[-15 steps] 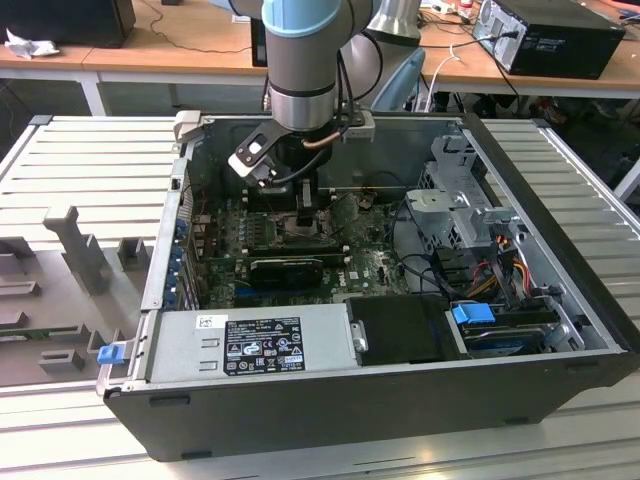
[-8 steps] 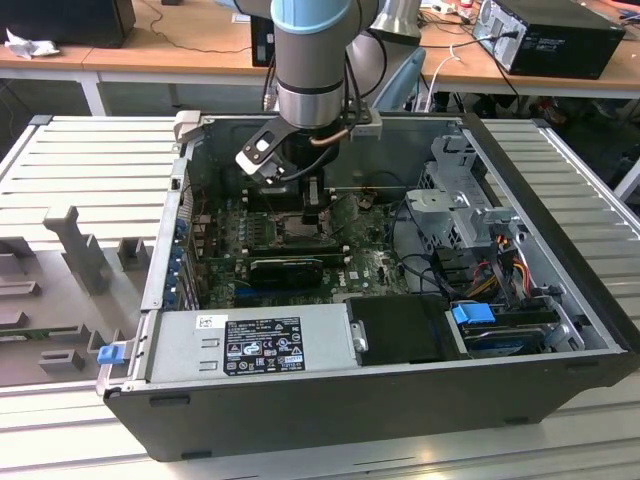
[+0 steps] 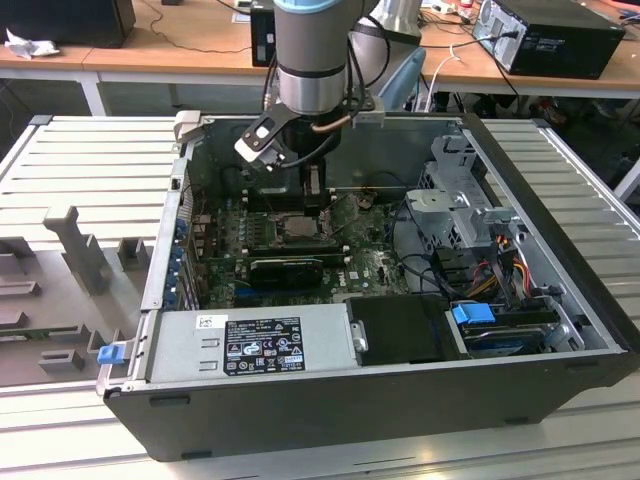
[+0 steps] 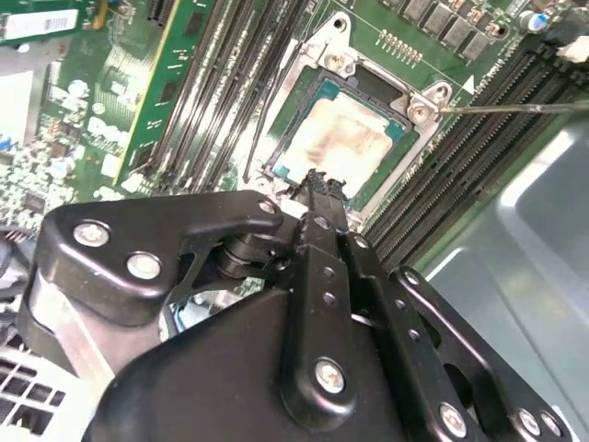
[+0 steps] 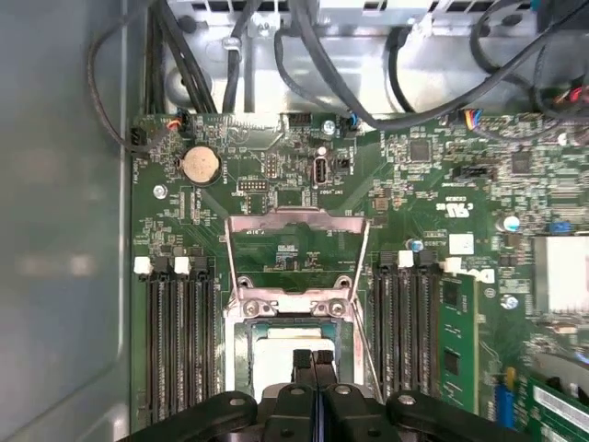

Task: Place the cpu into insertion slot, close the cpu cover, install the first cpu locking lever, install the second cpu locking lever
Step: 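Close the cpu cover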

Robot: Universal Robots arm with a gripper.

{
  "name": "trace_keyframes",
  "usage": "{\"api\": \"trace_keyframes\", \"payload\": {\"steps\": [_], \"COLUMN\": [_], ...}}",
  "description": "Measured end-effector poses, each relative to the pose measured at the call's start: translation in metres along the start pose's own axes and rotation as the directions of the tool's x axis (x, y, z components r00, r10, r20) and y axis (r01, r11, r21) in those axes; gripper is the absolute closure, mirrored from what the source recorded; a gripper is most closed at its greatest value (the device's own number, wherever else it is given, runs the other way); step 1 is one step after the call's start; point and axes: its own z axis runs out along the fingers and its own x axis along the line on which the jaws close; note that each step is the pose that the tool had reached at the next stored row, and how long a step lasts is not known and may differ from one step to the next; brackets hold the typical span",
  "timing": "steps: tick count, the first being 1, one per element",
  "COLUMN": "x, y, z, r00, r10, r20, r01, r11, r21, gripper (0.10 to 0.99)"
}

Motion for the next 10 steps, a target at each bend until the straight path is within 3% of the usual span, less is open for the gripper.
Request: {"api": "trace_keyframes", "payload": {"steps": [1, 3, 5, 8, 10], "x": [-0.0001, -0.0002, -0.0003, -0.0004, -0.0003], "y": [0.0007, 0.0011, 0.0019, 0.0026, 0.0083], "z": [-0.0113, -0.0197, -0.0327, -0.0446, -0.0457], "r00": [1.0, 1.0, 0.9999, 0.9998, 0.9997], "r10": [0.0, 0.0, -0.001, -0.001, -0.001], "r20": [0.0038, 0.0072, 0.0125, 0.0219, 0.0263], "r01": [0.0, 0.0, 0.001, 0.001, 0.001], "r11": [1.0, 1.0, 1.0, 1.0, 1.0], "r21": [0.0, 0.0, 0.0, 0.0, 0.001], "gripper": [0.98, 0.98, 0.98, 0.98, 0.98]}}
